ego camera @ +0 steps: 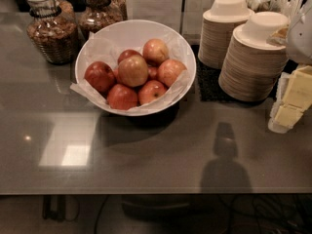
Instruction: Pick apple from white bowl
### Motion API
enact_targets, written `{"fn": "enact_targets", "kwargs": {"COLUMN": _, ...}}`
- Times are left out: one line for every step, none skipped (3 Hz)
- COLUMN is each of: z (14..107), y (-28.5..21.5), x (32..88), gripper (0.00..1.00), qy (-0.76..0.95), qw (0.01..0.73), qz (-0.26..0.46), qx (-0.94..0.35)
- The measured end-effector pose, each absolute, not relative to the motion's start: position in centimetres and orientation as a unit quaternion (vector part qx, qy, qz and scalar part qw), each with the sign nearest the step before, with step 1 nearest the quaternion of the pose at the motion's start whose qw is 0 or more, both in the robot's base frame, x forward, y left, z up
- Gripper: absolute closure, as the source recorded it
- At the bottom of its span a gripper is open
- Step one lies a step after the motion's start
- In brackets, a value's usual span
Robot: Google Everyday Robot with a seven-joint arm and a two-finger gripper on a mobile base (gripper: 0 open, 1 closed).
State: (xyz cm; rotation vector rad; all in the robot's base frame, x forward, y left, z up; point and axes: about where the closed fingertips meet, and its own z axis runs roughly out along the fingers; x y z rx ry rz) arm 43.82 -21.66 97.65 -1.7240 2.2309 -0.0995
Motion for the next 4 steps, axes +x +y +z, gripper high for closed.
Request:
{"fn": "enact_targets", "kwargs": {"z": 97.7, "y": -21.7, "x": 43.8, "gripper": 0.00, "qy": 0.781, "qw": 0.160, "qz": -0.035, "qx": -0.603}}
{"fn": "enact_targets", "kwargs": {"z": 97.7, "y": -20.2, "x": 44.2, "gripper": 0.00, "qy": 0.769, "qw": 0.171, "qz": -0.033, "qx": -0.615}}
{"fn": "enact_targets", "kwargs": {"z": 96.3, "y": -16.0, "x": 46.4, "gripper": 0.00, "qy": 0.752, "qw": 0.176, "qz": -0.021, "qx": -0.634}}
{"fn": "enact_targets", "kwargs": {"z": 95.8, "y": -13.2, "x": 48.5, "gripper": 0.00, "qy": 0.742, "qw": 0.190, "qz": -0.003, "qx": -0.643}}
